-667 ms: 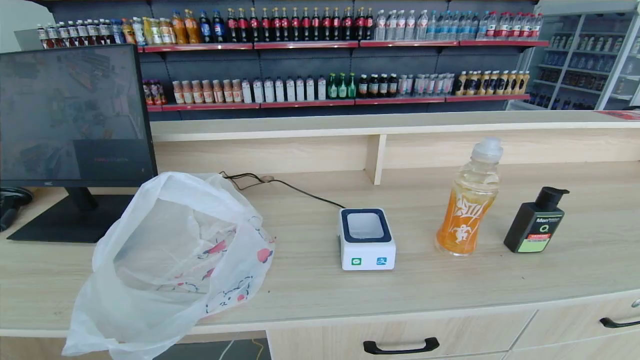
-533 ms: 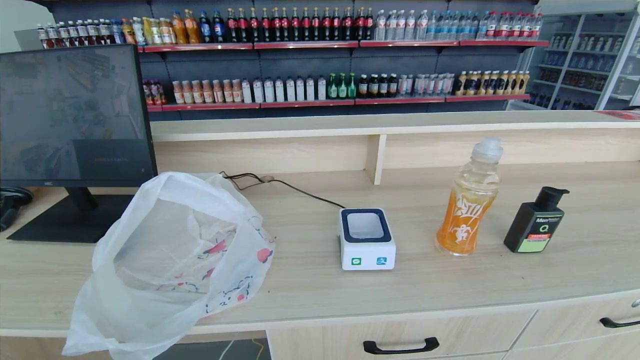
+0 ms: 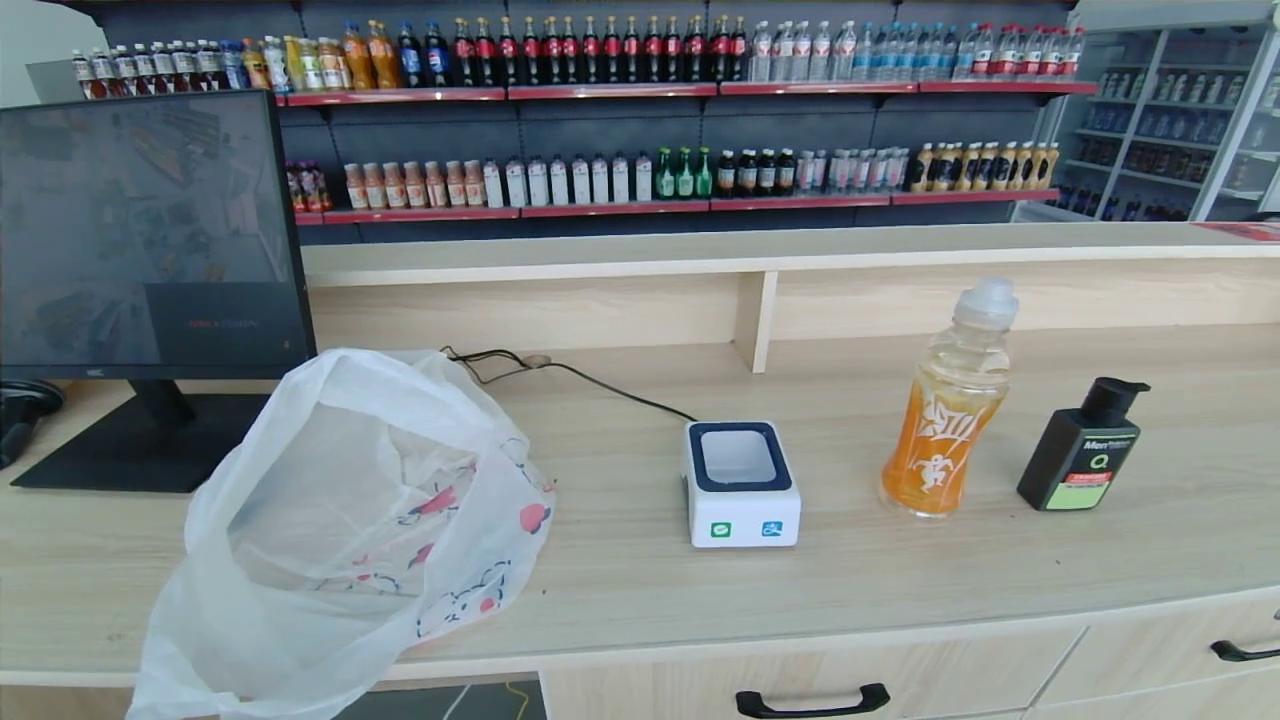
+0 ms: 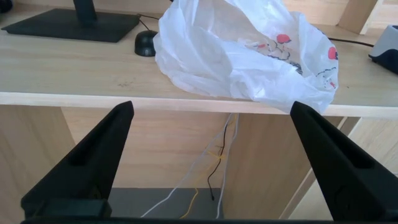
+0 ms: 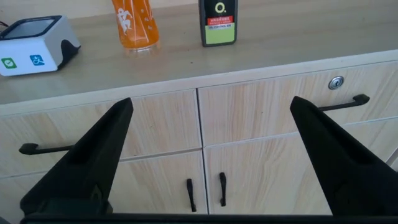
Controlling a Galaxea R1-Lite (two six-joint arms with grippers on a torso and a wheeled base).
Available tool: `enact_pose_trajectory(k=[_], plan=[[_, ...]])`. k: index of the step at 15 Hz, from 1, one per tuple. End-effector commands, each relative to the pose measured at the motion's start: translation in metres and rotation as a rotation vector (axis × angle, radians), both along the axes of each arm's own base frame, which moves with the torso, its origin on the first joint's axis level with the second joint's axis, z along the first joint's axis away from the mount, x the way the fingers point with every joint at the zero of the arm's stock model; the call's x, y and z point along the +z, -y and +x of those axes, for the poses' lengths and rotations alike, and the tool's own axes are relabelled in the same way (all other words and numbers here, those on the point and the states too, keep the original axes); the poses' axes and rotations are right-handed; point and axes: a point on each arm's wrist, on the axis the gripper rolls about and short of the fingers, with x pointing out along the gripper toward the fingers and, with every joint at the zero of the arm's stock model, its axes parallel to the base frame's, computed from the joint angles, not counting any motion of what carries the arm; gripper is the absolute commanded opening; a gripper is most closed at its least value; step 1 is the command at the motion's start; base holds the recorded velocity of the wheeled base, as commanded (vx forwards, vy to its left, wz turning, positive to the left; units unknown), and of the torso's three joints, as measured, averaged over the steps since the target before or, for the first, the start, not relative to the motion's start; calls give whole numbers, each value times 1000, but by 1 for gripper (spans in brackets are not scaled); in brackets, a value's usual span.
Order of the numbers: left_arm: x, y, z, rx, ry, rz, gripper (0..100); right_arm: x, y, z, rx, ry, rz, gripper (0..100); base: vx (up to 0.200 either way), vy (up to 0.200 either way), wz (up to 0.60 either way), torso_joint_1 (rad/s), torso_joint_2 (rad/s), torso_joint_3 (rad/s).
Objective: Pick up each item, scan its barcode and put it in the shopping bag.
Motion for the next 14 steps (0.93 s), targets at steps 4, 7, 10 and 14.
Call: enact_pose_trajectory(k=[4, 7, 10, 14], plan=[[0, 0, 0, 0, 0, 0, 100, 0, 0, 0, 1, -1, 5, 100, 0, 0, 0, 0, 0, 0], [0, 0, 0, 0, 0, 0, 100, 10, 0, -2, 23, 49, -6, 100, 0, 0, 0, 0, 0, 0], [0, 0, 0, 0, 0, 0, 100, 47, -3, -6, 147, 95, -43, 100, 0, 0, 0, 0, 0, 0], [0, 0, 0, 0, 0, 0, 100, 107, -4, 40, 161, 116, -41, 100, 0, 0, 0, 0, 0, 0]])
